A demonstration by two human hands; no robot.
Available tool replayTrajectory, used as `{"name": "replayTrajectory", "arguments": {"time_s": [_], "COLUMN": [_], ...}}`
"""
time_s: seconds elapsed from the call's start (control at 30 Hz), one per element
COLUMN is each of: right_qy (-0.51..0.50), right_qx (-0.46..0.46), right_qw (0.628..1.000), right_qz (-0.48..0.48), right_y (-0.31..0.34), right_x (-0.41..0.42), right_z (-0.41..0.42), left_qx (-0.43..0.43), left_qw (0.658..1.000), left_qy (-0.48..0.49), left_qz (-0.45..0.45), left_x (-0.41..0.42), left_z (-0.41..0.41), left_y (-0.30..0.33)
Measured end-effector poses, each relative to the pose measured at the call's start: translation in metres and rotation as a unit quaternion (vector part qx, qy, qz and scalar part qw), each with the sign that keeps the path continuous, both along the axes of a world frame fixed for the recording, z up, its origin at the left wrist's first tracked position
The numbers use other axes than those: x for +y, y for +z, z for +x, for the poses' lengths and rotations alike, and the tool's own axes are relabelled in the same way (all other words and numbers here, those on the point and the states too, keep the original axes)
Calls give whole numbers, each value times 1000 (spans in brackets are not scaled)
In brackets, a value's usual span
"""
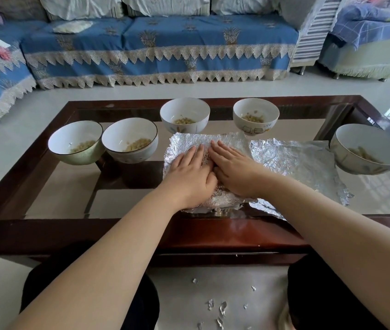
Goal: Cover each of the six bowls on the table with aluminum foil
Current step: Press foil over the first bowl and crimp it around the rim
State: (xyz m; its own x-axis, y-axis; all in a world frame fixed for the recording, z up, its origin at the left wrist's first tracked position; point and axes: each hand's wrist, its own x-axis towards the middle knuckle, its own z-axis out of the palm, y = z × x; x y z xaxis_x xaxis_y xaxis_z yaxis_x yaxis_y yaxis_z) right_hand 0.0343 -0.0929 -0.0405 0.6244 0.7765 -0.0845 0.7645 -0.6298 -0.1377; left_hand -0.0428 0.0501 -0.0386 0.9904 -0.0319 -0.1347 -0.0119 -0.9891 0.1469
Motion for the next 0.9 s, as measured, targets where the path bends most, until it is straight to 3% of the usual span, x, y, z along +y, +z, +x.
{"name": "replayTrajectory", "arguments": {"time_s": [0.13, 0.33, 0.5, 0.57, 0.7, 0.8, 0.9], "right_qy": [-2, -6, -11, -14, -67, -64, -56], "right_qx": [-2, -14, -5, 26, 69, 17, 25], "right_qw": [1000, 1000, 1000, 999, 984, 989, 991], "right_qz": [-2, -17, 2, 20, 149, 135, 120], "right_y": [-1, 0, -3, -3, 3, -5, -11], "right_x": [0, 1, 1, 3, 8, 12, 11], "right_z": [-3, -6, -4, -1, 5, 4, 4], "left_qx": [-2, -65, -33, -36, -45, -48, -58], "left_qw": [1000, 997, 999, 999, 999, 999, 998], "left_qy": [21, 3, -15, -13, -3, -2, -5], "left_qz": [-21, 45, 22, 12, -14, -23, -24], "left_x": [0, 8, 10, 11, 8, 8, 9], "left_z": [0, 5, 9, 8, 5, 6, 6], "left_y": [3, 4, -1, -3, -3, -5, -7]}}
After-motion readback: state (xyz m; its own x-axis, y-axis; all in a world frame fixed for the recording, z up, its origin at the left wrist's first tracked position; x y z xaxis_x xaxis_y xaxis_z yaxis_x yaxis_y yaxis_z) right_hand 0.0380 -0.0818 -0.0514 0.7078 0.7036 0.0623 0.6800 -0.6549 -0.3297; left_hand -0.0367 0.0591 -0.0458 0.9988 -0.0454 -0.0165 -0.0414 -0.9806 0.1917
